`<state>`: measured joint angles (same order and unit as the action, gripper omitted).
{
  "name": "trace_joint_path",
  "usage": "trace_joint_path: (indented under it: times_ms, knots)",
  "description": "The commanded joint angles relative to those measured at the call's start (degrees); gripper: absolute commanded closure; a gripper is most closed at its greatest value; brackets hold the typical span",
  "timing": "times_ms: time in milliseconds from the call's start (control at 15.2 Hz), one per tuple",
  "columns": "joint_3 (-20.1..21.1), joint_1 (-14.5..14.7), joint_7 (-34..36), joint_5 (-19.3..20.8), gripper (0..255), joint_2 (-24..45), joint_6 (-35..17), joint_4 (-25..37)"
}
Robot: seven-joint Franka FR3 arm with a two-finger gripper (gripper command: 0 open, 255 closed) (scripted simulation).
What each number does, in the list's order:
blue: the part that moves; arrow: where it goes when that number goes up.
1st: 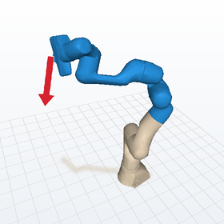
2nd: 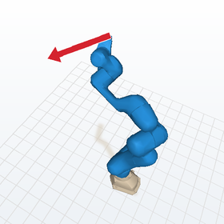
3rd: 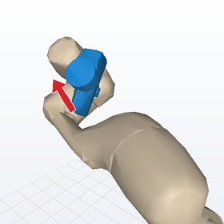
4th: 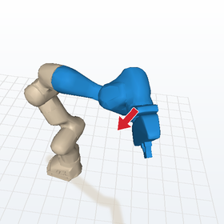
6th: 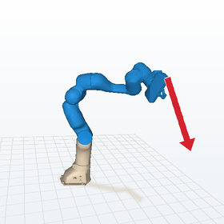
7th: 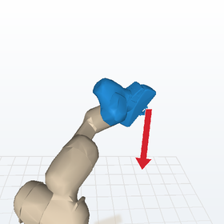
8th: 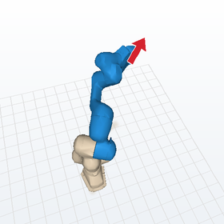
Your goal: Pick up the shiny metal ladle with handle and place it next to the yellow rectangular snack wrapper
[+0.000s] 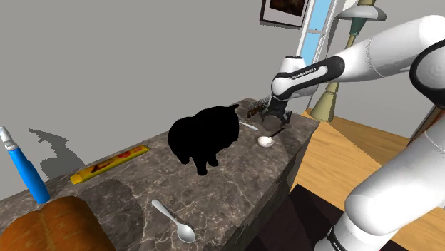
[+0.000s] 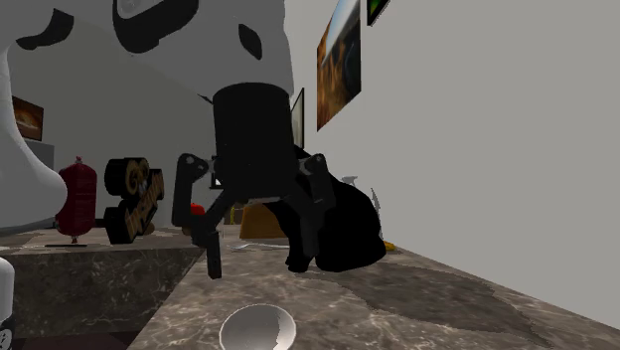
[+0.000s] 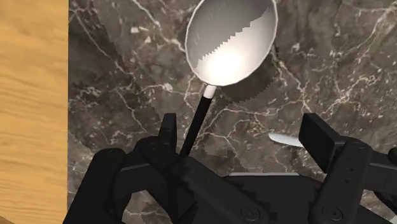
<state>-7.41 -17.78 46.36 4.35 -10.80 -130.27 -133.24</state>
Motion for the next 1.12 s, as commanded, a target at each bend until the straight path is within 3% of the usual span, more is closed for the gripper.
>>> trace_joint_path:
  times_ms: [0, 330, 792, 1056]
  knots:
    - [-0.90, -1.34, 3.37, -0.19, 0, 3.08, -2.65, 0.61]
    - [-2.96, -3.82, 10.50, -0.92, 0, 9.01, -8.14, 1.20]
    - [-3.10, -3.92, 9.81, -1.88, 0, 13.30, -13.33, 0.28]
    - [-3.10, -3.93, 9.74, -1.97, 0, 13.68, -13.75, 0.23]
